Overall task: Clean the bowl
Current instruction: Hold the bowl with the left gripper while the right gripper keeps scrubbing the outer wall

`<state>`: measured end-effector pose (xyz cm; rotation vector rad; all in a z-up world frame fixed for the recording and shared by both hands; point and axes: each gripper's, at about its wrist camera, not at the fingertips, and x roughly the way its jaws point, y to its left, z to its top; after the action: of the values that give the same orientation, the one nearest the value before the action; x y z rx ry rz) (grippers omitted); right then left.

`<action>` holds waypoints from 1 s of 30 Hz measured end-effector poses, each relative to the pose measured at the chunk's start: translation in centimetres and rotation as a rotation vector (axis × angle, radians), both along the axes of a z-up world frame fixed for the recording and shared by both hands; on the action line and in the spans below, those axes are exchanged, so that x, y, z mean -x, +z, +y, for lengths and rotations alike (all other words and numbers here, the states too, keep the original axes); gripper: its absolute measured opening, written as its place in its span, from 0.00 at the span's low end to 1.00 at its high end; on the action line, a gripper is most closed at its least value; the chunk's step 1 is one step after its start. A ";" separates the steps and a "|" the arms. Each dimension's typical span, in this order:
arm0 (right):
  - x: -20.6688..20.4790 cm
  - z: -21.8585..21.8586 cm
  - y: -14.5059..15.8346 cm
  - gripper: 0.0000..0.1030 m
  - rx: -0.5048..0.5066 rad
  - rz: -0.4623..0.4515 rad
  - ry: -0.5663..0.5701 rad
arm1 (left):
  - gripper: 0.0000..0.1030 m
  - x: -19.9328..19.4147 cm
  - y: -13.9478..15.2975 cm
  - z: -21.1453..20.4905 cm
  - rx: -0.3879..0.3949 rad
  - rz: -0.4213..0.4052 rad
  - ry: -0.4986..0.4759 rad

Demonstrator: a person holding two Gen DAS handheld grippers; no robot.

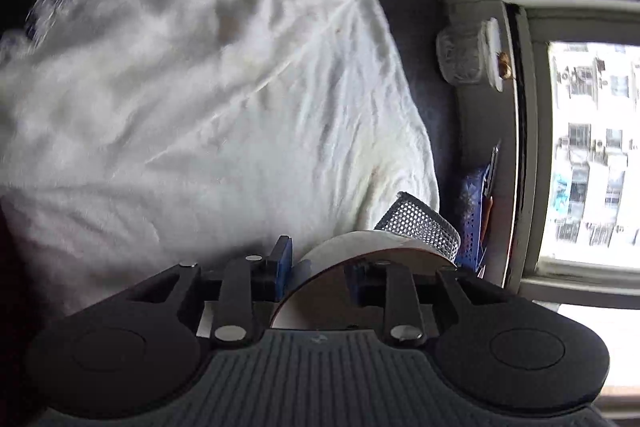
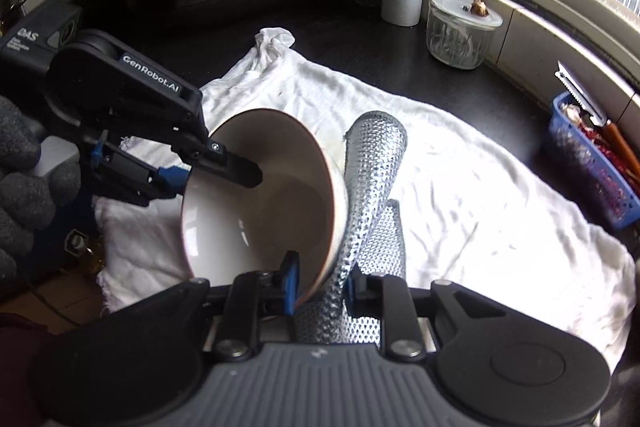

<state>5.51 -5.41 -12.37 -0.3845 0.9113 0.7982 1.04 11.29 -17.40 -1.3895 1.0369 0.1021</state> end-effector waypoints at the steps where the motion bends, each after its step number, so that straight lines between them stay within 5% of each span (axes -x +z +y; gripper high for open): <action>1: 0.1 0.1 -0.2 0.24 0.003 0.006 0.004 | 0.28 0.4 -0.6 0.0 0.038 0.018 0.026; 5: 0.5 0.2 -0.5 0.24 0.001 -0.004 0.002 | 0.26 0.3 -0.3 -0.1 0.023 0.017 0.013; 11: -0.5 -0.5 0.3 0.17 0.019 -0.099 -0.021 | 0.26 -2.9 3.1 -2.8 -0.243 -0.134 -0.279; 14: -0.9 -0.4 0.8 0.17 0.069 -0.183 -0.017 | 0.26 -4.4 5.4 -4.7 -0.472 -0.238 -0.435; 19: 0.6 0.6 0.6 0.17 0.189 -0.327 0.066 | 0.27 -4.2 10.1 -10.0 -1.066 -0.454 -0.801; 21: 0.9 0.8 0.4 0.16 0.207 -0.339 0.087 | 0.20 -3.6 10.9 -11.5 -1.205 -0.489 -0.912; 24: 1.2 0.9 0.3 0.15 0.214 -0.325 0.106 | 0.13 -3.4 10.9 -10.9 -1.120 -0.457 -0.866; 30: 0.9 0.6 -0.1 0.16 0.143 -0.239 0.073 | 0.17 -3.2 8.6 -5.3 -0.724 -0.327 -0.528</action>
<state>4.57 -4.80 -12.45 -0.6275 0.7352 0.7381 4.28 5.95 -8.80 -0.4363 0.9263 -0.1290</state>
